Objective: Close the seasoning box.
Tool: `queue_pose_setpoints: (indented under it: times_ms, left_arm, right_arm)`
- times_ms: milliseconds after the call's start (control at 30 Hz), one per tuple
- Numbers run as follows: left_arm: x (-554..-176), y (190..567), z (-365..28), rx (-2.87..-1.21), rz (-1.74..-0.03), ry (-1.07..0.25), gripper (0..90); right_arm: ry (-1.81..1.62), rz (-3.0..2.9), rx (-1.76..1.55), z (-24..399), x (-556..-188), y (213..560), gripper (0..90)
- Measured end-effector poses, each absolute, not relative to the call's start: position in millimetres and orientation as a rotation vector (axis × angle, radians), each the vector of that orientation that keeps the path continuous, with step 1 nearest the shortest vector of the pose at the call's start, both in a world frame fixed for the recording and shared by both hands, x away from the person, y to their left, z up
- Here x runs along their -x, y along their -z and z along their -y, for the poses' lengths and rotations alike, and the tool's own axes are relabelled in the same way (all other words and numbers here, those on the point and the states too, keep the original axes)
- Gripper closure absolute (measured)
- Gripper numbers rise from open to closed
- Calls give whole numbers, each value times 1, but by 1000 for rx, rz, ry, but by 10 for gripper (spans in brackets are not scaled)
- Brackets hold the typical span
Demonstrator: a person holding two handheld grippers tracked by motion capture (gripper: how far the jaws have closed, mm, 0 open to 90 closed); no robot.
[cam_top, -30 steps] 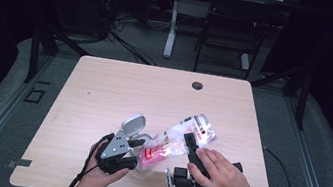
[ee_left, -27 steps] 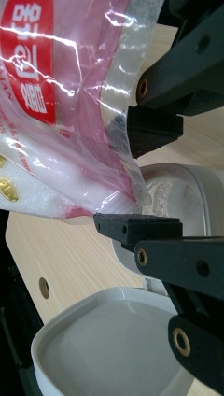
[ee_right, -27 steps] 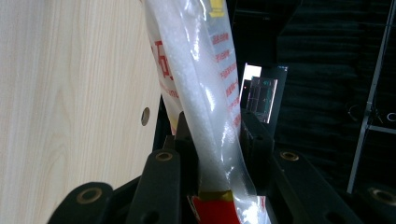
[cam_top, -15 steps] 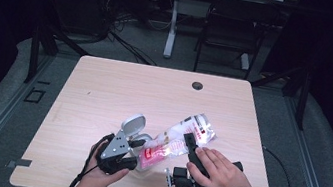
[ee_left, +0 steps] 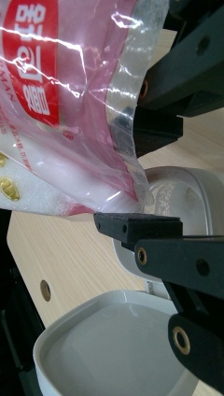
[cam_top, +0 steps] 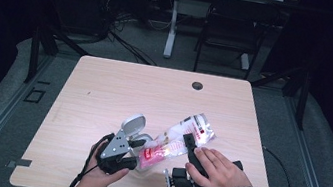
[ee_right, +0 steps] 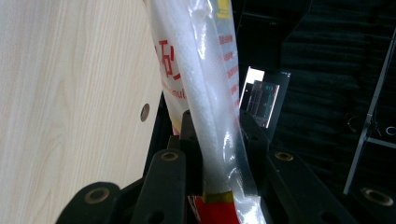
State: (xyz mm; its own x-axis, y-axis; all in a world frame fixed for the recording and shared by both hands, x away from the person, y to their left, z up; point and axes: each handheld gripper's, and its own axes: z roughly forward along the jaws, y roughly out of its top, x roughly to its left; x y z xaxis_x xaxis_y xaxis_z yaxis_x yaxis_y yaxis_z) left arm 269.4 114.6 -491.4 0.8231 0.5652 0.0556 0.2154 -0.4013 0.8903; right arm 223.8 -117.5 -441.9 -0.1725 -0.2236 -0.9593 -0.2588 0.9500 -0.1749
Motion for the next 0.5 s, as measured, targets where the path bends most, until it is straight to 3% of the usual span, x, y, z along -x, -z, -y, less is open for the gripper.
queue_pose_setpoints:
  times_ms: [500]
  left_arm:
    - [-270, 491, -116, -1982, -581, -428, 614]
  right_arm:
    - [-18, -1761, 373, 116, -223, 440, 784]
